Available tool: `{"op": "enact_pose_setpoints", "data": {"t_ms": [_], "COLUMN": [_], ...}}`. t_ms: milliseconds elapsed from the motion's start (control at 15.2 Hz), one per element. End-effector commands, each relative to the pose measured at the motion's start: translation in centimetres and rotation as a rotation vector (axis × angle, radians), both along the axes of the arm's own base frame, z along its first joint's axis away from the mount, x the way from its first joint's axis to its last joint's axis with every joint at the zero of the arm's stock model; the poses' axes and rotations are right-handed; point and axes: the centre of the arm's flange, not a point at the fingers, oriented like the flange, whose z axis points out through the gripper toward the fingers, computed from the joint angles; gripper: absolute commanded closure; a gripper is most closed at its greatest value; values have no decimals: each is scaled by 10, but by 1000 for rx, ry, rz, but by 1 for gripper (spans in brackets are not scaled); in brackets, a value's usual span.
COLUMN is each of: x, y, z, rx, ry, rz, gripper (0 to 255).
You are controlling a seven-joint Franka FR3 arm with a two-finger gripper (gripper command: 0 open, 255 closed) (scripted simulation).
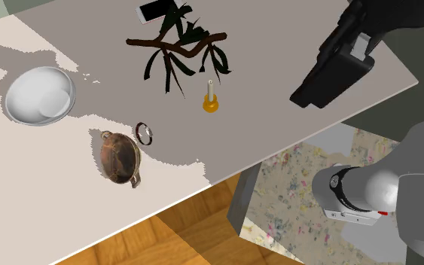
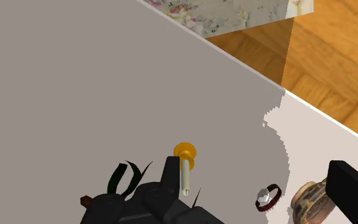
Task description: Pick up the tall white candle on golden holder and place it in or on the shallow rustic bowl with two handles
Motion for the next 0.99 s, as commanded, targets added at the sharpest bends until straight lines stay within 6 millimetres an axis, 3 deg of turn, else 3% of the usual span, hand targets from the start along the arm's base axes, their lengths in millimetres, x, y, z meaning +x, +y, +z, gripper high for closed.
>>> {"op": "enact_pose_setpoints", "data": {"t_ms": [0,924], "x": [0,106], "y": [0,-43], "z": [0,-141], "rx": [0,-43], "ry": [0,-22], "rz": [0,71], "gripper": [0,0]}}
